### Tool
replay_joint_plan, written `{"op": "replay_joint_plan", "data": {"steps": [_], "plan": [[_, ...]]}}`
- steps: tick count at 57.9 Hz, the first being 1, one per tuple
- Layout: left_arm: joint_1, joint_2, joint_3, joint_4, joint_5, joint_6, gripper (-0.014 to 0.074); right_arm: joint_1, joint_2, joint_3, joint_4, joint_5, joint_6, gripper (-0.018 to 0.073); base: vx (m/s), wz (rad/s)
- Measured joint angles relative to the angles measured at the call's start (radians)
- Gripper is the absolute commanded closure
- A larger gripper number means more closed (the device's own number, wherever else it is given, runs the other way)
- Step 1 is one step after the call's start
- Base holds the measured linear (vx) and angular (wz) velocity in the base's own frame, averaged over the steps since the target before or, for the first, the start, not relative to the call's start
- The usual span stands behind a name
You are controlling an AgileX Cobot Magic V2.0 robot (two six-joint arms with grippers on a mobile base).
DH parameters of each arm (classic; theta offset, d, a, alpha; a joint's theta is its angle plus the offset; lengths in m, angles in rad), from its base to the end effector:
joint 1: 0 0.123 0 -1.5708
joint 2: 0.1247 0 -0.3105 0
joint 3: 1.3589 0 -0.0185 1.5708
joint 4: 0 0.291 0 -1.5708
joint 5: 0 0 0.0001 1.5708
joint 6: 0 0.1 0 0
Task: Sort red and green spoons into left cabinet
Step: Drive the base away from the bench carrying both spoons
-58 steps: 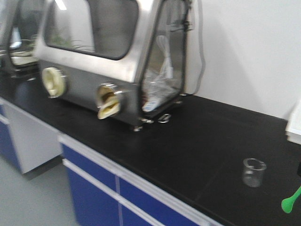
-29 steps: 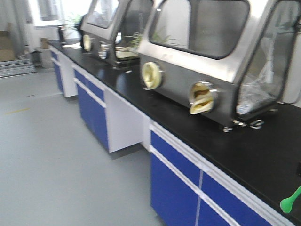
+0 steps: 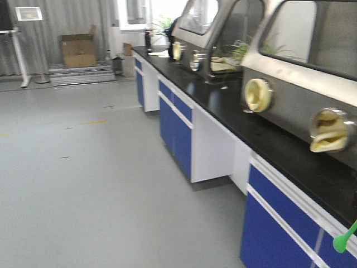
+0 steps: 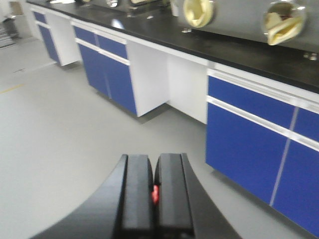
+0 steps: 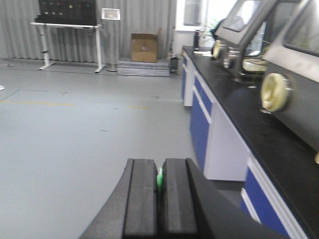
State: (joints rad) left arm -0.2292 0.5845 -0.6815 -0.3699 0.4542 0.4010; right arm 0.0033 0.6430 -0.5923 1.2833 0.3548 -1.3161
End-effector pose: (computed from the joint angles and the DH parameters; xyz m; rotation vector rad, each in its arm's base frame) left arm 0.1355 -0.0479 0.3728 0.3787 1.7784 -0.2603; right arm 0.1606 0.0339 0.3613 -0.3031 1.6123 0.2418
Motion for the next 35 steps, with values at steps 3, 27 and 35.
{"op": "replay_joint_plan", "data": {"steps": [3,27,35], "plan": [[0.0,0.0,0.0,0.0,0.0,0.0,0.0596,0.0,0.0,0.0,0.0,0.0,0.0,0.0564,0.17,0.47],[0.0,0.0,0.0,0.0,0.0,0.0,0.0596,0.0,0.0,0.0,0.0,0.0,0.0,0.0564,0.21,0.45],[0.0,0.0,0.0,0.0,0.0,0.0,0.0596,0.0,0.0,0.0,0.0,0.0,0.0,0.0564,0.29,0.52]]}}
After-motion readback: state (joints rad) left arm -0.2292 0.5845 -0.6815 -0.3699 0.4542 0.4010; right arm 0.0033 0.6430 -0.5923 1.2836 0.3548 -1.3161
